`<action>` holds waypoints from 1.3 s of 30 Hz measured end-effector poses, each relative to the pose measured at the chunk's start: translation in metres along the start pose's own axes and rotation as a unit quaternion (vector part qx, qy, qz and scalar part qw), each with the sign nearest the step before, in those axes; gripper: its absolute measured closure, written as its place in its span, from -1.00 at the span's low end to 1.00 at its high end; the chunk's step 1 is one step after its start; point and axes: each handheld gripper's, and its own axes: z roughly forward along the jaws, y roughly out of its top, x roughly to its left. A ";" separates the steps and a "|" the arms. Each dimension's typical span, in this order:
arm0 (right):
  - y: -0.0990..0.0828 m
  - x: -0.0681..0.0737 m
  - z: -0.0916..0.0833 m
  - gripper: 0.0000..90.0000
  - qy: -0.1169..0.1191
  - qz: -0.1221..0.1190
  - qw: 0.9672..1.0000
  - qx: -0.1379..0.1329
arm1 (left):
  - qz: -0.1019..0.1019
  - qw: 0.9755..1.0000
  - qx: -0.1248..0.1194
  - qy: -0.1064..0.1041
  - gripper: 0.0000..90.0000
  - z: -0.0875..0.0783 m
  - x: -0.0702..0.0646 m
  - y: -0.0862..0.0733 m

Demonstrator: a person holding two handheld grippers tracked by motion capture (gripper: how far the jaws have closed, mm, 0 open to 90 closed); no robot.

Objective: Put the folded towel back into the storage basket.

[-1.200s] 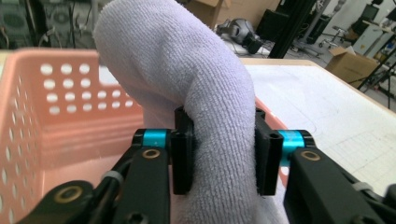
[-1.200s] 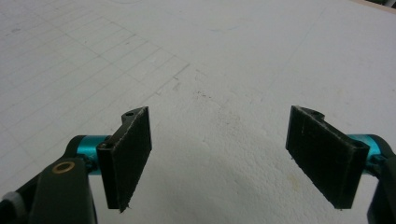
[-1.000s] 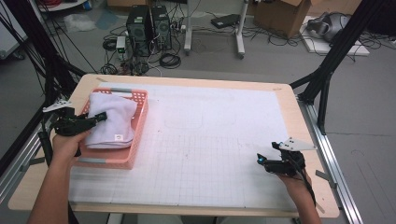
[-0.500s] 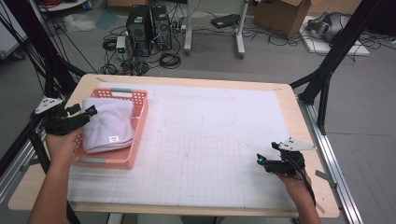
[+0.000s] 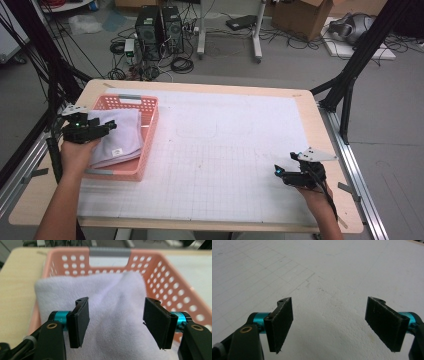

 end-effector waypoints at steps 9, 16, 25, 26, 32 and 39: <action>0.000 0.000 0.001 -0.52 0.000 -0.002 1.000 0.000 | 0.002 0.996 0.094 0.009 -0.21 0.029 -0.002 -0.006; 0.000 0.000 0.001 -0.52 0.001 -0.001 1.000 0.001 | 0.004 0.994 0.106 -0.001 -0.21 0.036 -0.002 -0.008; 0.000 0.001 0.001 -0.52 0.002 -0.002 1.000 0.000 | 0.033 0.991 0.102 -0.081 -0.14 0.045 -0.005 -0.012; 0.000 0.001 0.001 -0.52 0.002 -0.003 1.000 0.001 | 0.044 0.990 0.099 -0.094 -0.13 0.045 -0.006 -0.012; 0.001 0.002 0.002 -0.52 0.003 -0.004 1.000 0.004 | 0.075 0.988 0.085 -0.109 -0.14 0.043 -0.007 -0.011; 0.000 0.001 0.002 -0.52 0.002 -0.002 1.000 0.004 | 0.002 0.996 0.087 -0.014 -0.30 0.039 0.008 -0.009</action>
